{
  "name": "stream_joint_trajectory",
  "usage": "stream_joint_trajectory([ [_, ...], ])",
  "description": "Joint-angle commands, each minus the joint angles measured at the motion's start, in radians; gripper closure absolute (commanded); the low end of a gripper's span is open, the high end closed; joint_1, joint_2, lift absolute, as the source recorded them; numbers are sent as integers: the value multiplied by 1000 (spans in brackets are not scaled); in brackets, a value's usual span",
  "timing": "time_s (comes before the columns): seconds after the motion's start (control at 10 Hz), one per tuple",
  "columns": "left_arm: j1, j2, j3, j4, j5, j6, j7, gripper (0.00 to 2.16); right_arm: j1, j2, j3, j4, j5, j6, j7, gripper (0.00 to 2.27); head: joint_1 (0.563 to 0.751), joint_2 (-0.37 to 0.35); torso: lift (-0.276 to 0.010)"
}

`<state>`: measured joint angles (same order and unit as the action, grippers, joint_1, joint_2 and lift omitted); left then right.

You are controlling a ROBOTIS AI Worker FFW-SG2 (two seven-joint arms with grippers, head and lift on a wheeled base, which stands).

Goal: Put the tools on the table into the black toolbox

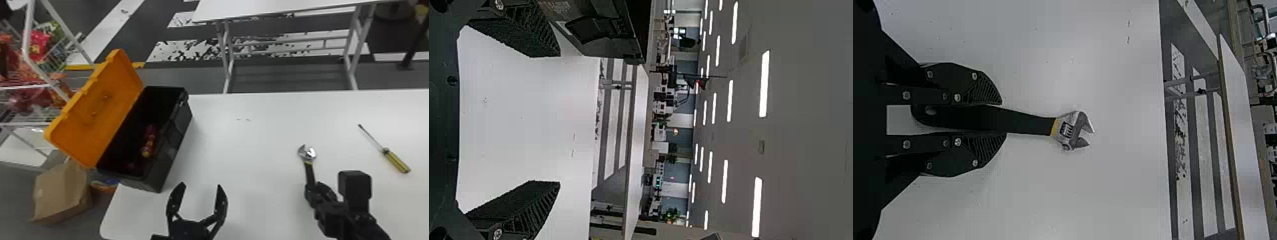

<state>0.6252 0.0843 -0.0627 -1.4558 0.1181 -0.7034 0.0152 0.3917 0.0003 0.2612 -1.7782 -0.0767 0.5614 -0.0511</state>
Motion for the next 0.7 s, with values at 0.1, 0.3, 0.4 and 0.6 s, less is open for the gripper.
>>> stream_joint_trajectory([
  [0.1, -1, 0, -11, -12, -5, 0, -6, 76, 24, 1, -27, -17, -3, -71, 30, 2246, 695, 263, -75],
  [0.3, 2, 0, -42, -80, -23, 19, -8, 70, 47, 1, -43, -41, -3, -139, 48, 2246, 695, 236, -75],
  [0.4, 8, 0, -55, -140, -31, 74, -23, 66, 59, 1, -51, -52, -2, -166, 65, 2246, 695, 211, -75],
  [0.6, 8, -1, -86, -232, -34, 181, -52, 66, 88, 1, -59, -76, -2, -218, 103, 2246, 695, 155, -75],
])
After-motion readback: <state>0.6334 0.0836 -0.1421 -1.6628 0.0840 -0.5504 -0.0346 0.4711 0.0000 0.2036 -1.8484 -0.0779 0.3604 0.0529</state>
